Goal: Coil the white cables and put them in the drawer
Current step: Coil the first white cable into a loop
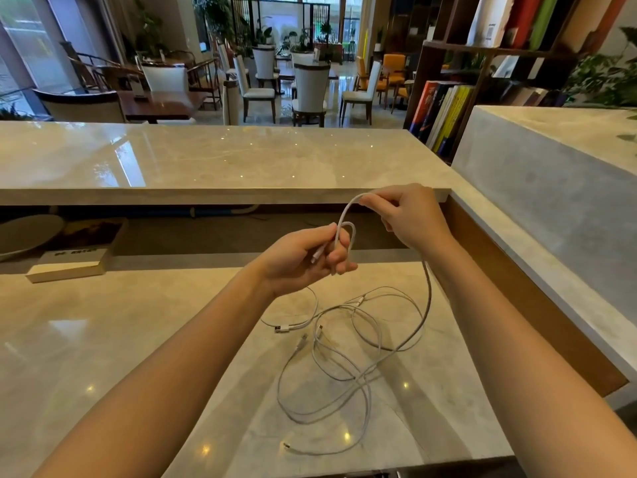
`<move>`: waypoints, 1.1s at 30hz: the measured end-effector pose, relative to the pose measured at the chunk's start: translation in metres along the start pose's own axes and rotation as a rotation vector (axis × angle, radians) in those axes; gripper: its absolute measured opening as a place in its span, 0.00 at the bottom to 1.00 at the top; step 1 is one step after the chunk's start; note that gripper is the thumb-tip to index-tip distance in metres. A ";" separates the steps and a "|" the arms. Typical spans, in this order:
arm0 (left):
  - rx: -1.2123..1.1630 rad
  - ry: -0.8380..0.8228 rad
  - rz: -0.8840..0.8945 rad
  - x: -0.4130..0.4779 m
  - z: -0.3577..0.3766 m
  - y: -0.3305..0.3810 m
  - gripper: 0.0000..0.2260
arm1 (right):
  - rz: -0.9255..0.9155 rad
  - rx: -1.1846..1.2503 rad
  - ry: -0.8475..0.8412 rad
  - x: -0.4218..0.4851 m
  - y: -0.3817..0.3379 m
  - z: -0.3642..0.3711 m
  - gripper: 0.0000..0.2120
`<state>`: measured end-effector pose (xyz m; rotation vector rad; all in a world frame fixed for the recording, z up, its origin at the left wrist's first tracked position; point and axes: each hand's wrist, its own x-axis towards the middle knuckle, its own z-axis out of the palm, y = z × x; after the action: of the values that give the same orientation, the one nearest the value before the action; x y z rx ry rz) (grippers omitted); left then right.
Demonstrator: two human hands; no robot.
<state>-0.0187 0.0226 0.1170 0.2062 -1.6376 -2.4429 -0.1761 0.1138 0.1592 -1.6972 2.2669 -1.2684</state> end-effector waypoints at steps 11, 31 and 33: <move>-0.146 -0.210 0.064 0.006 0.007 0.015 0.15 | 0.150 0.324 -0.076 0.016 -0.009 -0.020 0.12; -0.654 -0.038 0.309 0.008 0.007 0.001 0.11 | 0.417 0.976 -0.259 -0.022 0.016 0.023 0.14; -0.707 -0.026 0.381 0.005 0.002 0.013 0.12 | 0.373 0.880 -0.278 -0.029 0.028 0.022 0.14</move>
<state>-0.0229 0.0180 0.1298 -0.2226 -0.6487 -2.5274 -0.1758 0.1269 0.1157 -0.9934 1.4160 -1.4824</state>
